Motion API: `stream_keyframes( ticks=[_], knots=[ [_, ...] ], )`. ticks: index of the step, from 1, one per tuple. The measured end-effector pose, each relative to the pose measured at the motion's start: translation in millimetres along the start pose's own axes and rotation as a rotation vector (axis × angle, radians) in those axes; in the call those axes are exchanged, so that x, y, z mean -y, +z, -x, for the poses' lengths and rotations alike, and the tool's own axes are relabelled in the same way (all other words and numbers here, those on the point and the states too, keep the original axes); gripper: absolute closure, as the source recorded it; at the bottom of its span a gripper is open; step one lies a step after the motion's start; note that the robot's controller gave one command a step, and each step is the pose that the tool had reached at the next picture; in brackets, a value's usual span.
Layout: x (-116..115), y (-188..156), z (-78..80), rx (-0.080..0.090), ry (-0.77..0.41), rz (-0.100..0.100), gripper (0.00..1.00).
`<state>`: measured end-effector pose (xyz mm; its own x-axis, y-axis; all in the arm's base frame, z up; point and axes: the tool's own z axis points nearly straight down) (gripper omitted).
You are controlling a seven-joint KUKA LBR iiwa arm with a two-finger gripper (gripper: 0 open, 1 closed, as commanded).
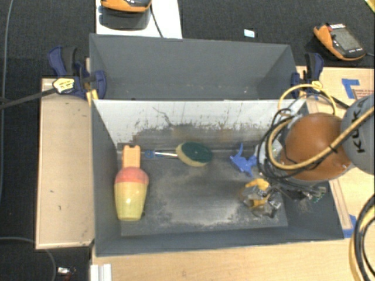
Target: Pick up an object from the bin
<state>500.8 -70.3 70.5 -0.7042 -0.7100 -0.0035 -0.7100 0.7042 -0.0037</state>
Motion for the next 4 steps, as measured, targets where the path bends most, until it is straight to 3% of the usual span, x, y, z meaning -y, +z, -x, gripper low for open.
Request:
stream_keyframes(
  ticks=[1,2,3,4],
  knots=[
    [-30,0,-6.1,0.008,0.089,-0.001,1.00],
    [60,-44,-23.3,0.005,0.099,-0.006,1.00],
    [50,-9,-40.7,0.007,0.250,0.006,1.00],
    [54,2,-41.2,0.013,0.256,-0.005,1.00]
  ],
)
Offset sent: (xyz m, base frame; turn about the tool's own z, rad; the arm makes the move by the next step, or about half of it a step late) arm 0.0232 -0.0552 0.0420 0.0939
